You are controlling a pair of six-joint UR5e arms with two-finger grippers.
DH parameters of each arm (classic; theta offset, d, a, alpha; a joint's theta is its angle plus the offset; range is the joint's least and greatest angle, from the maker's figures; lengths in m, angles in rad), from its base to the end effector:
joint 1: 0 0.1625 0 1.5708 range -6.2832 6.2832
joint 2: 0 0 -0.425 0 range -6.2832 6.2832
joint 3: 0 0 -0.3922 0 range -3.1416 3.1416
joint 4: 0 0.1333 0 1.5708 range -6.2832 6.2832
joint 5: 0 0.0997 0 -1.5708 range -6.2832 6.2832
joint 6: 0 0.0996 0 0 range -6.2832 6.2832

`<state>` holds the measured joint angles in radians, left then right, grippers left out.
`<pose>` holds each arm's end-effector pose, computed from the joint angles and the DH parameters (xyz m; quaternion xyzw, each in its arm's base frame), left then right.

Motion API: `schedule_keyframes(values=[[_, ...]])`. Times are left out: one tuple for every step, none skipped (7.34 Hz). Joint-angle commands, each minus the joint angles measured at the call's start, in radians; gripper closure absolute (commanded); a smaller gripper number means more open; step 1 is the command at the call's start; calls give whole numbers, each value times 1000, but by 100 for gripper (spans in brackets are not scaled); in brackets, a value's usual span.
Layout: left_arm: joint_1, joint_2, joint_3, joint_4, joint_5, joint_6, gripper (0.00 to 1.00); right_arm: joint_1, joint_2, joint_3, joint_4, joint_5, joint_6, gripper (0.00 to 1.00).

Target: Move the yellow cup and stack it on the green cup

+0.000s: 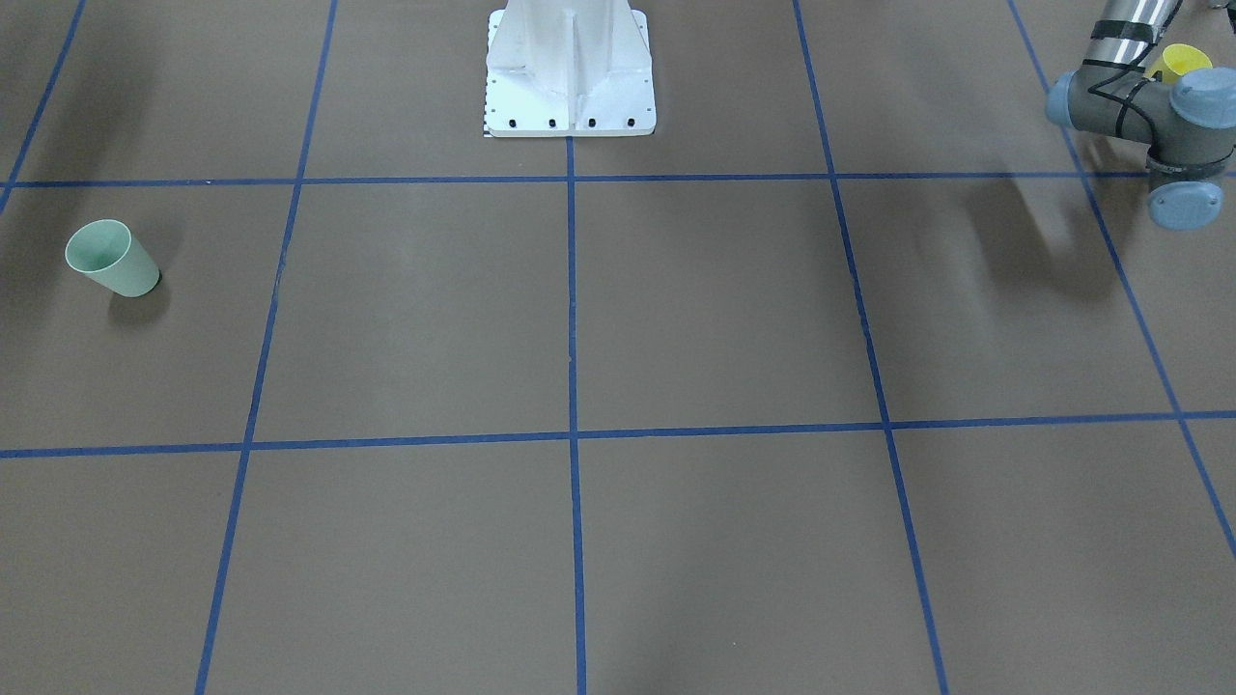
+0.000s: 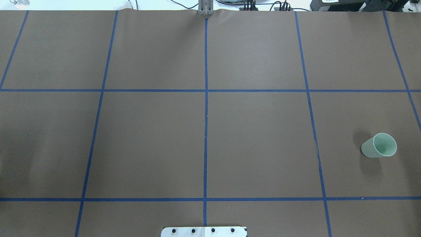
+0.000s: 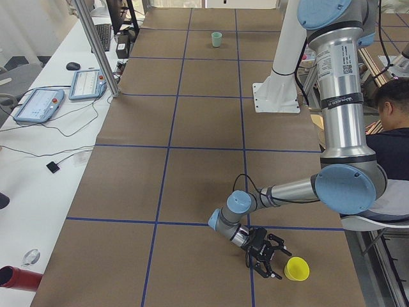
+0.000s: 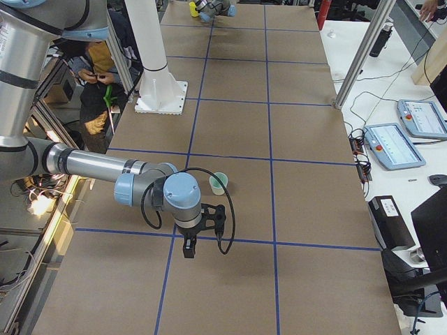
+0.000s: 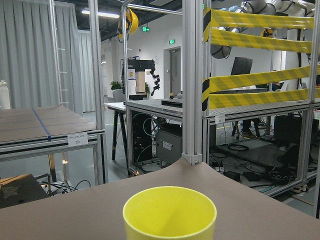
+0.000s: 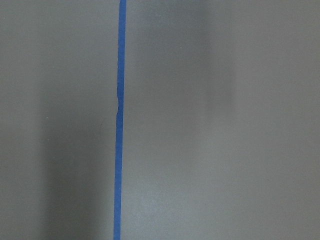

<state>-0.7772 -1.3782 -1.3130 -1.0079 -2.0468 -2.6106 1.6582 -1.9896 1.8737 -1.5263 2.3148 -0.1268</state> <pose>0.1163 -0.2374 0.8818 -0.1426 -0.4945 -0.7404 0.4323 0.0927 -0.3040 0.6763 0.0058 -0.3647 -0.0054 0.9311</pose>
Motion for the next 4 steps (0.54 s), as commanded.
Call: schedule_keyframes(values=[[3,2,44,-29,-30,1,0,0,0,1,0,0,-2,0],[3,2,93,-53,-47,1,0,0,2,1,0,0,-2,0],[3,4,124,-63,-68,3,0,0,6,1,0,0,-1,0],[4,5,142,-63,-93,4,0,0,6,1,0,0,-2,0]])
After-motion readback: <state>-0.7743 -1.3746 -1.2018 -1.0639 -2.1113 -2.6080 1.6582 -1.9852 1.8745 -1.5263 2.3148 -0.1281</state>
